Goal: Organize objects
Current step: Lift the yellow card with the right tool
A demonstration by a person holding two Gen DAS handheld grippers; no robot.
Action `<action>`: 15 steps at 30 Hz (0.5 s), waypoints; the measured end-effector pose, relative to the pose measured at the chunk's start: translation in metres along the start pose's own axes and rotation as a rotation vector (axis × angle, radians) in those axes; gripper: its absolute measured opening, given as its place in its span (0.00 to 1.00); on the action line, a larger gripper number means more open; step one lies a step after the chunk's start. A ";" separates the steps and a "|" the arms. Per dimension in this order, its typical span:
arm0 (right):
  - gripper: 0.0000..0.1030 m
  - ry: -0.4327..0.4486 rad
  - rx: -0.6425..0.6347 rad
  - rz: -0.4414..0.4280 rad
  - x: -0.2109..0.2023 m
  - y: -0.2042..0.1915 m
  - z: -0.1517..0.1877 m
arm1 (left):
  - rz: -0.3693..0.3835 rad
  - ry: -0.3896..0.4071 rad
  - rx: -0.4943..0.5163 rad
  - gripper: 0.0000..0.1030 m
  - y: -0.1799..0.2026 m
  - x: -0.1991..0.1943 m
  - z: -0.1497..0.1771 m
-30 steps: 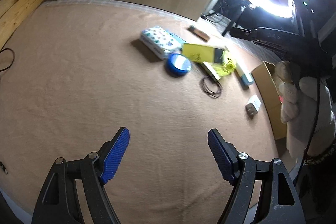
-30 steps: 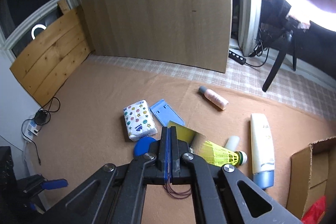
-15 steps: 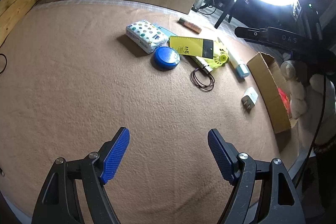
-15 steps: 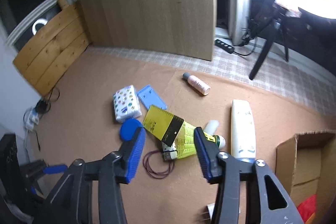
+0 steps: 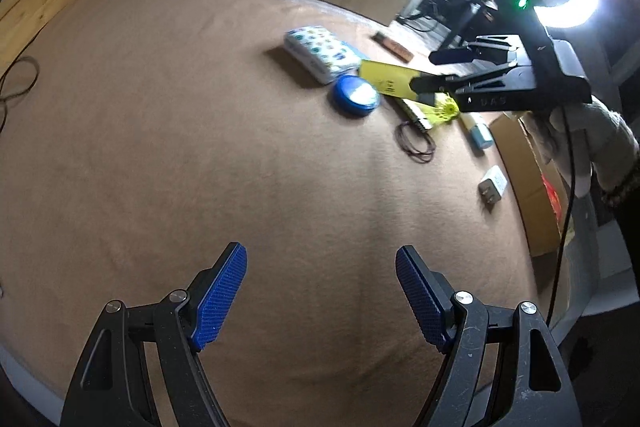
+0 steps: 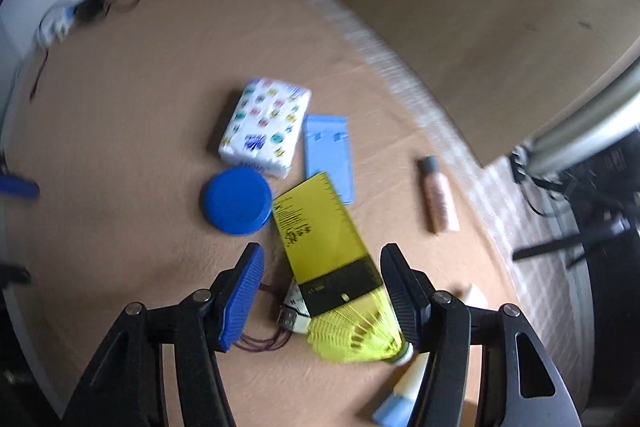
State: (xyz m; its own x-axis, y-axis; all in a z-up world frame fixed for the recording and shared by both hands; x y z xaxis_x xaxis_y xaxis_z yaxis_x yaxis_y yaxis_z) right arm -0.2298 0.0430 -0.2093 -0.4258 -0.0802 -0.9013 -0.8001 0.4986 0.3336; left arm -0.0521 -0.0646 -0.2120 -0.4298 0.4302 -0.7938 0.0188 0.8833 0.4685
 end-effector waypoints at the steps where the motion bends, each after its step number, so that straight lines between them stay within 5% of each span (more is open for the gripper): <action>1: 0.55 -0.009 -0.025 -0.003 0.005 -0.003 -0.002 | -0.003 0.003 -0.011 0.78 -0.004 -0.001 0.001; 15: 0.55 -0.079 -0.145 -0.064 0.031 -0.004 -0.009 | -0.020 0.033 -0.098 0.78 -0.027 -0.004 0.011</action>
State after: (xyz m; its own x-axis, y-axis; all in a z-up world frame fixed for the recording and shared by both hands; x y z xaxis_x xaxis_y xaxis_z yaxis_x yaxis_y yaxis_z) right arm -0.2440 0.0309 -0.2359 -0.3417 -0.0367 -0.9391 -0.8795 0.3647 0.3058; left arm -0.0409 -0.0882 -0.2256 -0.4587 0.4049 -0.7910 -0.0777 0.8685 0.4896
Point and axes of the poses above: each gripper's, at about its wrist camera, not at the fingertips, and x roughly the way its jaws point, y to its right, z to its underside, the point moved 9 cm from there along x, roughly the way its jaws point, and after that the axes turned 8 degrees about z, right-handed, at the moved point
